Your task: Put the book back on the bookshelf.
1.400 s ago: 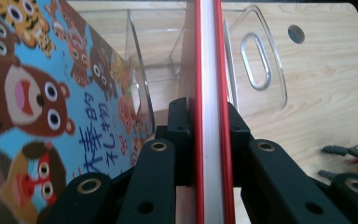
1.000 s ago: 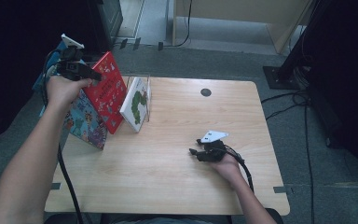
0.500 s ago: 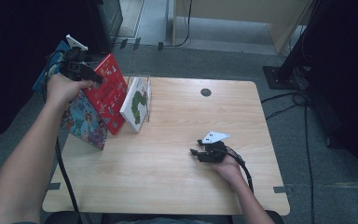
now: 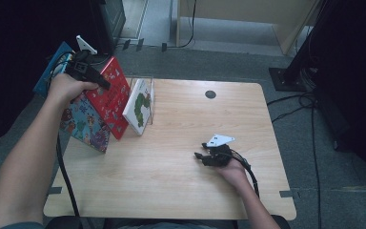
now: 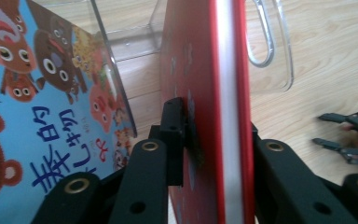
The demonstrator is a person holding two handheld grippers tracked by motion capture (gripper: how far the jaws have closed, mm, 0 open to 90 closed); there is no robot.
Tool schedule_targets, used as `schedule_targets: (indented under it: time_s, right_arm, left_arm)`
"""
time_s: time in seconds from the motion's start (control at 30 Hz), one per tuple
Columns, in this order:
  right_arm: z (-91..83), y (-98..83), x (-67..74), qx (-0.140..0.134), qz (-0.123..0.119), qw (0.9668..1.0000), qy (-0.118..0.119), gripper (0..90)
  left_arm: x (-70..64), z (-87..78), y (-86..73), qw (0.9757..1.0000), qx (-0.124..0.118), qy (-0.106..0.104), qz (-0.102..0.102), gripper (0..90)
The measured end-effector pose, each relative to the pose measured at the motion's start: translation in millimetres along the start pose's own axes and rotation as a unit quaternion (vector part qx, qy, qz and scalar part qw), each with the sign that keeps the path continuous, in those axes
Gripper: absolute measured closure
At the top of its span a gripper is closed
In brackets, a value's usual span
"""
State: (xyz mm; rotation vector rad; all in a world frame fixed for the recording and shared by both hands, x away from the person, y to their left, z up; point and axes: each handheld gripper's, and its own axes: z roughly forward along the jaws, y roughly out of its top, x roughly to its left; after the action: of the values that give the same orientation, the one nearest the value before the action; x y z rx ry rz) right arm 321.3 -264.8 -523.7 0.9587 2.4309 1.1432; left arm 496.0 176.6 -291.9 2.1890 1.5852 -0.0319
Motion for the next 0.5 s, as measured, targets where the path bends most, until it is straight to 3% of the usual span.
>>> schedule_targets:
  time_s: [0.1, 0.33, 0.5]
  right_arm:
    - [0.0, -0.1, -0.2, 0.000, 0.000, 1.0000, 0.000, 46.5]
    - [0.0, -0.1, -0.3, 0.000, -0.001, 1.0000, 0.001, 46.5]
    - [0.0, -0.1, -0.4, -0.001, -0.002, 1.0000, 0.001, 46.5]
  left_arm:
    - [3.6, -1.3, -0.5, 0.9998, -0.002, 0.014, -0.011, 79.4]
    - [13.3, -5.6, -0.4, 0.9984, -0.034, 0.005, -0.045, 79.8]
    - [14.3, -4.6, 2.8, 0.9971, -0.052, 0.005, -0.055, 79.8]
